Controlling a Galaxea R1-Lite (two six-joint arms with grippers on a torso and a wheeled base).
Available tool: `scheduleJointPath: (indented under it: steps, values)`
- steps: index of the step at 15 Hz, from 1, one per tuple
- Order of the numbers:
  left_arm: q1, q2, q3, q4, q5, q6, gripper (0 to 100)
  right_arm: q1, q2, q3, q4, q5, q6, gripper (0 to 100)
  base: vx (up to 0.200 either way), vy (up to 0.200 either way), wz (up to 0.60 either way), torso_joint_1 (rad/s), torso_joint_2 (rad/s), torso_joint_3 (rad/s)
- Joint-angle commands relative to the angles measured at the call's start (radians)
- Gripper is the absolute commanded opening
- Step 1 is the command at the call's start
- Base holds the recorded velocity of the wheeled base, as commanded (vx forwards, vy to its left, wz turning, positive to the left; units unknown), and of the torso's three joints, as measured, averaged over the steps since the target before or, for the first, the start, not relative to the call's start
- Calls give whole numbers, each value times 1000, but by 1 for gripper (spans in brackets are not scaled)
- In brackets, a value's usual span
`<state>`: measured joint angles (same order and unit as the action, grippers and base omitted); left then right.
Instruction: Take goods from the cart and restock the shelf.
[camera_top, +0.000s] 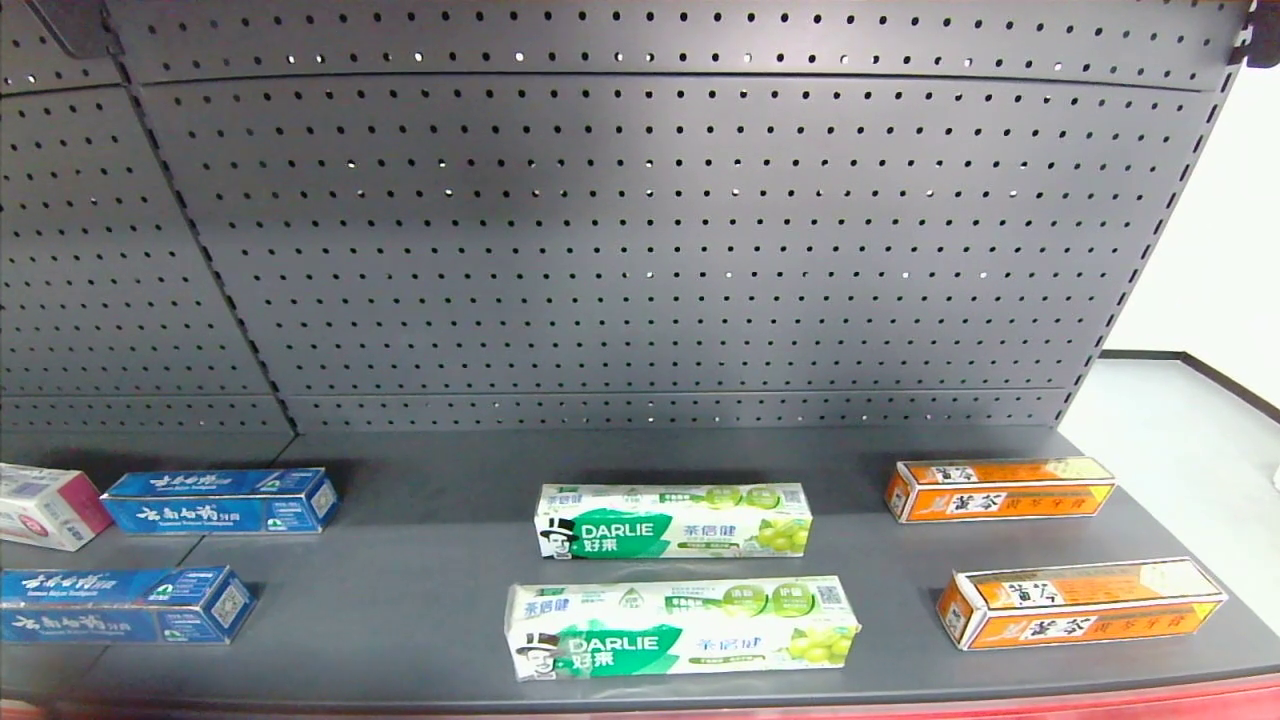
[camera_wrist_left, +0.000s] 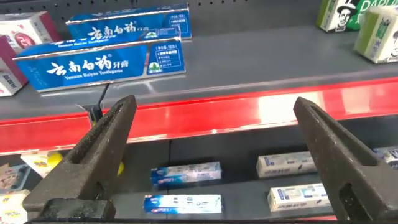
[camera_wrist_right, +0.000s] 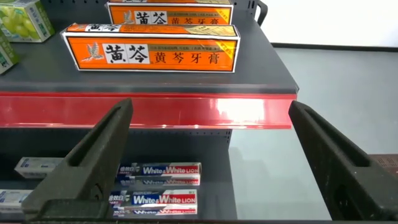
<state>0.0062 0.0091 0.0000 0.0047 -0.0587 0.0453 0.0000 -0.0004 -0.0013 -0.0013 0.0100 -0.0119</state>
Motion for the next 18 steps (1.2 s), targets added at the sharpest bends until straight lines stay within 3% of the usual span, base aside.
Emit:
scheduleJointPath:
  steps: [1, 4, 18]
  values:
    - [0, -9, 0, 0, 14, -24, 100, 0, 0, 0, 0, 1, 0, 100, 0, 0, 0, 0, 0, 0]
    - [0, -9, 0, 0, 16, -24, 100, 0, 0, 0, 0, 1, 0, 100, -133, 0, 0, -3, 2, 2]
    - [0, -9, 0, 0, 16, -24, 100, 0, 0, 0, 0, 1, 0, 100, 0, 0, 0, 0, 0, 0]
